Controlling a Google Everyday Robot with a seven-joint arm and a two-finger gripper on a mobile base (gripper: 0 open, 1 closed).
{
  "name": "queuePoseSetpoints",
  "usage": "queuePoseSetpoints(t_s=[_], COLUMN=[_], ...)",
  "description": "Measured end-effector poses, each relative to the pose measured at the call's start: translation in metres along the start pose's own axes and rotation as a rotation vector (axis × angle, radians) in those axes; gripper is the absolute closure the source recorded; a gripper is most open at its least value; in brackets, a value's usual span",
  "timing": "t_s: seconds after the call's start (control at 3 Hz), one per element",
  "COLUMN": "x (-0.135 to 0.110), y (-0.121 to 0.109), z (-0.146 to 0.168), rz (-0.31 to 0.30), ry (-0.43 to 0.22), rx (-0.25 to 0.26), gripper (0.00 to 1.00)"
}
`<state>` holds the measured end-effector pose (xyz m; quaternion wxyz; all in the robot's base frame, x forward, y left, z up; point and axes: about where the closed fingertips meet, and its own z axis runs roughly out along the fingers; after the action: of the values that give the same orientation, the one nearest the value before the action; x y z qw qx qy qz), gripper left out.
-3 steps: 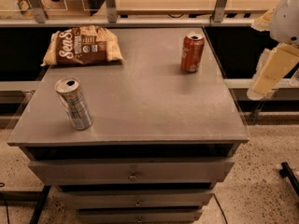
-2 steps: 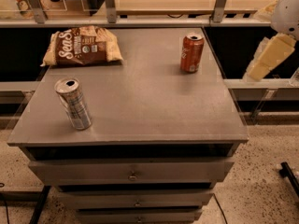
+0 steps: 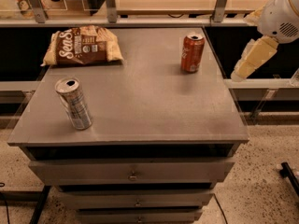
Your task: Knock coke can over
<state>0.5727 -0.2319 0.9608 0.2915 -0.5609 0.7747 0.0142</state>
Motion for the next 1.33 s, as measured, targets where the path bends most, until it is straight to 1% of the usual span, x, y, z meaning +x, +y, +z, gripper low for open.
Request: queuePoseSetpoints(t_s=[0.33,0.67,1.0,1.33], x=[0.0,0.002,0.0,-0.006], y=[-0.002,-0.017,-0.038,-0.056], z=[0.004,0.016,0.041,0.065], rz=[0.009,0.063,0.138,0.196], ry=[-0.02,-0.1,-0.198,-0.324], rx=[-0.001,0.022,0.038,0.043], gripper=[0.0,0.0,0.0,0.0])
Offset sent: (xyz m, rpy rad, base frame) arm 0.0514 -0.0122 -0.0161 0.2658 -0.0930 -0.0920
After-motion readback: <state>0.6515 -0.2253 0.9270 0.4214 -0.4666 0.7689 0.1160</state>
